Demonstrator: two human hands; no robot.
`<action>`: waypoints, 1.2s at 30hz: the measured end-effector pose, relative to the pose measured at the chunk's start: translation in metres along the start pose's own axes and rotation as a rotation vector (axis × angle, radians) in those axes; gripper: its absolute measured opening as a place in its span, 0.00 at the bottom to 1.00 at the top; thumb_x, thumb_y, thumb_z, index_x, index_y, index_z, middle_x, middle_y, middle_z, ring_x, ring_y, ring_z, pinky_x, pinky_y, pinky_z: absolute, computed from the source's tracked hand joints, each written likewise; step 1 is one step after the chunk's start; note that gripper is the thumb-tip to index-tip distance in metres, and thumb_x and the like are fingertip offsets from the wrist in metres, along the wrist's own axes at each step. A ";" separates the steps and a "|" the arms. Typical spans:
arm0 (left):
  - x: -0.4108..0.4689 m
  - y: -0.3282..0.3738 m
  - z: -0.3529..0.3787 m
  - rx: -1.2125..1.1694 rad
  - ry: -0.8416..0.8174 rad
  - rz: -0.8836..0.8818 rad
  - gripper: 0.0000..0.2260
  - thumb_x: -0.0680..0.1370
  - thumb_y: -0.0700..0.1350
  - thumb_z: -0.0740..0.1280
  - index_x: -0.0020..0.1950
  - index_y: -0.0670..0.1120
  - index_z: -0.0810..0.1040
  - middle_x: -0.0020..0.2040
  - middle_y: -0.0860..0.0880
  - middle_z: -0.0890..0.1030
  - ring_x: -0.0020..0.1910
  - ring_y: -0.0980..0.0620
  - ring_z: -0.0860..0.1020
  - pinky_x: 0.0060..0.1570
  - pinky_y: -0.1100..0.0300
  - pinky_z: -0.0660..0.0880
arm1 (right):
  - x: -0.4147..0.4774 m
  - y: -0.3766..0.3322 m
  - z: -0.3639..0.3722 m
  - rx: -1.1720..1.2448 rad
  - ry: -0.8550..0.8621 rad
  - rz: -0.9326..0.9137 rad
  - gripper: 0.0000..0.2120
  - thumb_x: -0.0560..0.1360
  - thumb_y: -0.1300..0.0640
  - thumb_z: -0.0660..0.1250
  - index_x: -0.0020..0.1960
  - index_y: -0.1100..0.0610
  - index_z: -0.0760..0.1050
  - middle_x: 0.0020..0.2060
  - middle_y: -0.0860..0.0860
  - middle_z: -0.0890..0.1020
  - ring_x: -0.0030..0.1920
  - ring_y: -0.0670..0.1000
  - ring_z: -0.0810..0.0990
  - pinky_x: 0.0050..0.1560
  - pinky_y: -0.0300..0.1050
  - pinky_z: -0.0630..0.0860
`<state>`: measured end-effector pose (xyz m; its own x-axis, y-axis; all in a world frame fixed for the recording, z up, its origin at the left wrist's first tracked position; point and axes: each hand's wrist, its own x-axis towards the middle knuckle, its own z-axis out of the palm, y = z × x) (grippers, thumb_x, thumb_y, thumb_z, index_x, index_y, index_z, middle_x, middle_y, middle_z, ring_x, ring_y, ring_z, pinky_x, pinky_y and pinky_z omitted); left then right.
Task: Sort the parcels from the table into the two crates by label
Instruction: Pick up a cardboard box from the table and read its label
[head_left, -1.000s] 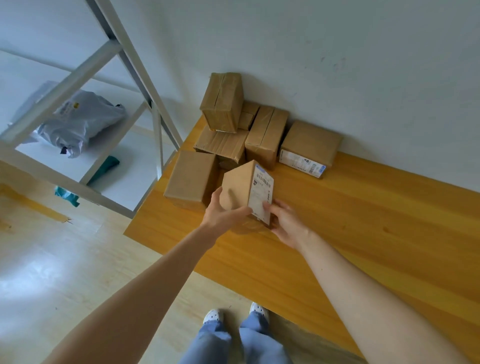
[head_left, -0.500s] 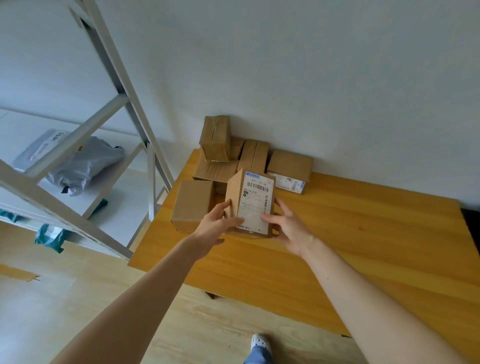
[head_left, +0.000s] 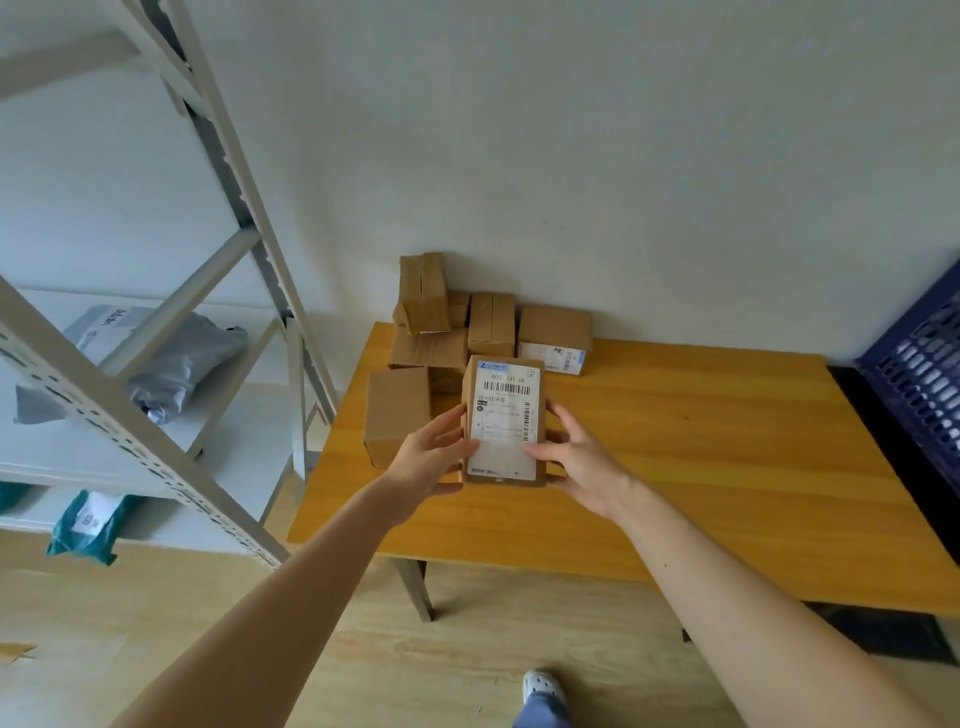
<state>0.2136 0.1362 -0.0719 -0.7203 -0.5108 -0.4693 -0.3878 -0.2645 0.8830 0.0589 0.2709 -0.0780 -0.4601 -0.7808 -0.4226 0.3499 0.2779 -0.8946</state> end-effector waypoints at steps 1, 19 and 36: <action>-0.002 -0.001 0.002 0.009 -0.014 0.002 0.29 0.77 0.44 0.68 0.75 0.59 0.63 0.63 0.51 0.78 0.62 0.45 0.76 0.64 0.39 0.70 | -0.007 0.003 0.000 0.011 0.017 -0.007 0.36 0.74 0.67 0.68 0.74 0.44 0.59 0.59 0.52 0.78 0.60 0.55 0.76 0.58 0.60 0.76; -0.026 0.027 0.195 0.248 -0.372 0.128 0.25 0.79 0.46 0.67 0.73 0.61 0.64 0.63 0.54 0.78 0.54 0.50 0.80 0.53 0.50 0.77 | -0.175 0.023 -0.131 0.156 0.484 -0.110 0.31 0.75 0.67 0.68 0.71 0.46 0.63 0.60 0.50 0.79 0.59 0.52 0.77 0.45 0.47 0.79; -0.109 0.023 0.493 0.336 -0.506 0.175 0.25 0.79 0.46 0.67 0.73 0.58 0.64 0.62 0.52 0.78 0.54 0.49 0.81 0.51 0.51 0.79 | -0.376 0.058 -0.348 0.246 0.645 -0.210 0.33 0.74 0.69 0.67 0.73 0.46 0.62 0.58 0.49 0.79 0.56 0.50 0.79 0.49 0.48 0.81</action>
<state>-0.0001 0.5889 -0.0037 -0.9403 -0.0516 -0.3363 -0.3399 0.1009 0.9350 -0.0320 0.7753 -0.0218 -0.9014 -0.2972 -0.3148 0.3397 -0.0349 -0.9399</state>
